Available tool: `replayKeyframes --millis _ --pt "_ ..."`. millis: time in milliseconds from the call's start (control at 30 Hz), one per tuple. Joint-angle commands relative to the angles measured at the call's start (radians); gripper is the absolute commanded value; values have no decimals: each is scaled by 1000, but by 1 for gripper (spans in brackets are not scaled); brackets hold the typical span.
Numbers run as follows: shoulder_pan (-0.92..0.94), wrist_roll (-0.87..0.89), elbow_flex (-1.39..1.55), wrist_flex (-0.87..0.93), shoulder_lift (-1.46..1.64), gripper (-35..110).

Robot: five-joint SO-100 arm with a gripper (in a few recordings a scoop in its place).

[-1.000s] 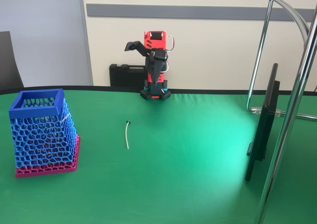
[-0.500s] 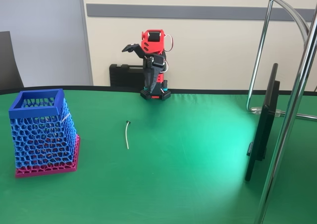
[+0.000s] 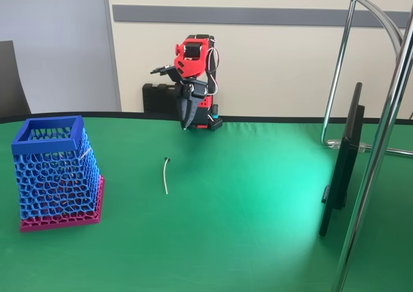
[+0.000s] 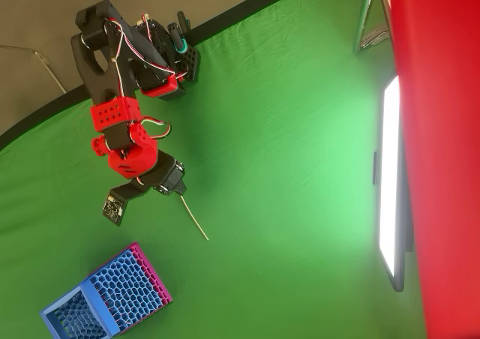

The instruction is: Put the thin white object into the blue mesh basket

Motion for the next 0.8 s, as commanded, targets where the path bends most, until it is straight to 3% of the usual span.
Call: replayKeyframes --millis 0,567,767 --pt "25 -87 -80 28 -58 1" --pt "178 -644 -337 216 -423 1" --pt "202 -750 -408 241 -503 1"
